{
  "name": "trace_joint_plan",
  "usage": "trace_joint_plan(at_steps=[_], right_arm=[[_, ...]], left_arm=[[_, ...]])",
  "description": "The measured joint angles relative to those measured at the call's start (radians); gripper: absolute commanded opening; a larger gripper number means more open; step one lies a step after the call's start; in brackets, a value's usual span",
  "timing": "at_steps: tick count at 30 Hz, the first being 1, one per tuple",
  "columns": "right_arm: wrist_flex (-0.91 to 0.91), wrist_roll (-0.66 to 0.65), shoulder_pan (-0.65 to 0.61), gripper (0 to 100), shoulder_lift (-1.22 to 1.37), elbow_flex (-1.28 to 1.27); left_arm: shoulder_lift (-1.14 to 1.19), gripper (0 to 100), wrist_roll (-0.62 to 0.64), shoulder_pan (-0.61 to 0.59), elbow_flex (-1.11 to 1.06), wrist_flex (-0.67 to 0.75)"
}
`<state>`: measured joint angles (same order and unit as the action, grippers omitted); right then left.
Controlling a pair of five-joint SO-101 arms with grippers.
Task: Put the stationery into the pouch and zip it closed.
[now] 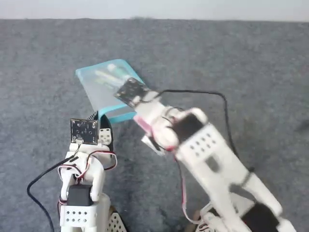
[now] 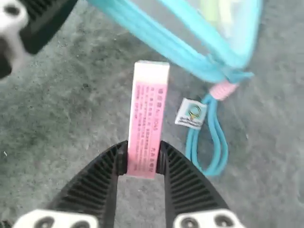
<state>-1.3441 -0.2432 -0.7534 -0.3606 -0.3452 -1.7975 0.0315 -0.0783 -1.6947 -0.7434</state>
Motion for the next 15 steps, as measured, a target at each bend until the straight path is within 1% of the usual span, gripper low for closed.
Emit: trace_joint_plan(at_steps=[7, 15], right_arm=[[-0.025, 0.009, 0.0, 0.8, 0.298, 0.232], [-0.12, 0.043, -0.002, 0.8, 0.569, 0.568]], left_arm=[[0.0, 1, 0.0, 0.0, 0.0, 0.0], [0.0, 1, 0.0, 0.0, 0.0, 0.0]])
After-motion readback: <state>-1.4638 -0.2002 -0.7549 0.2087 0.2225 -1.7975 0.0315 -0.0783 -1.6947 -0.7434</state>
